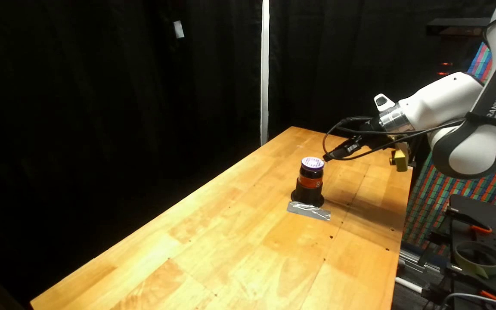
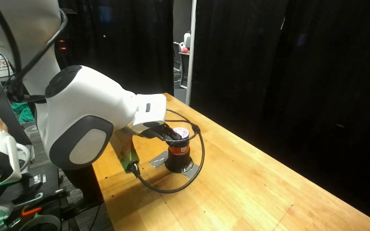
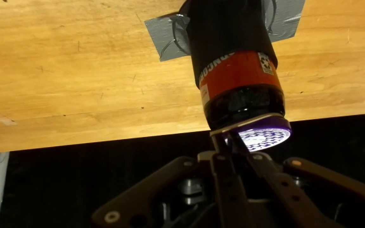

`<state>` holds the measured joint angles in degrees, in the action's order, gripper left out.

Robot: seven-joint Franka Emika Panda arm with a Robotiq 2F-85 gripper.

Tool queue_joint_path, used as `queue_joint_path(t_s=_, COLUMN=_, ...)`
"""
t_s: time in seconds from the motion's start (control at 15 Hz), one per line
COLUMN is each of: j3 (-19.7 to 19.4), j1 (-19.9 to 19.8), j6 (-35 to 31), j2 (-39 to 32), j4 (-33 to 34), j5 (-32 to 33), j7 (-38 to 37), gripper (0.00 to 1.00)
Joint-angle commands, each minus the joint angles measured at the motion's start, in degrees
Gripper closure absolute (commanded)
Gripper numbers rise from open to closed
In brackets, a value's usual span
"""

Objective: Put the elastic band on the cup

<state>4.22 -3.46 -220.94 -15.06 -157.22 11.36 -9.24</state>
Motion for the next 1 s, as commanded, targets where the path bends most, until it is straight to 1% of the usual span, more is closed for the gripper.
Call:
queue_joint_path(t_s=0.0, j3=0.10, j1=-2.61, j6=-1.44, j2=0.83, j4=0.01, j5=4.11, j7=-2.94, gripper=0.89)
queue_joint_path(t_s=0.2, j3=-0.28, j1=-4.01, j6=-0.59, j2=0.89, j4=0.03, j5=5.84, j7=-3.64, gripper=0.89)
queue_joint_path(t_s=0.4, j3=-0.67, j1=-5.47, j6=2.21, j2=1.51, j4=0.02, j5=8.00, j7=-3.60, gripper=0.89)
queue_joint_path(t_s=0.53, j3=-1.82, j1=-5.28, j6=9.05, j2=4.53, j4=0.03, j5=6.53, j7=-1.28, gripper=0.89)
queue_joint_path(t_s=0.6, j3=-2.54, j1=-5.00, j6=14.11, j2=6.71, j4=0.00, j5=5.54, j7=0.12, gripper=0.89)
queue_joint_path(t_s=0.67, j3=-3.76, j1=-4.05, j6=19.10, j2=10.03, j4=-2.45, j5=3.30, j7=2.71, gripper=0.89)
queue_joint_path(t_s=0.73, j3=-4.53, j1=-3.97, j6=23.64, j2=11.34, j4=-2.14, j5=2.65, j7=4.43, gripper=0.87)
queue_joint_path(t_s=0.8, j3=-5.56, j1=-3.13, j6=28.38, j2=10.94, j4=0.13, j5=0.55, j7=7.01, gripper=0.63)
queue_joint_path(t_s=0.87, j3=-6.34, j1=-2.93, j6=33.32, j2=12.78, j4=0.22, j5=-0.12, j7=9.09, gripper=0.62)
queue_joint_path(t_s=0.93, j3=-9.44, j1=-0.14, j6=38.17, j2=17.11, j4=-1.91, j5=-1.75, j7=12.27, gripper=0.62)
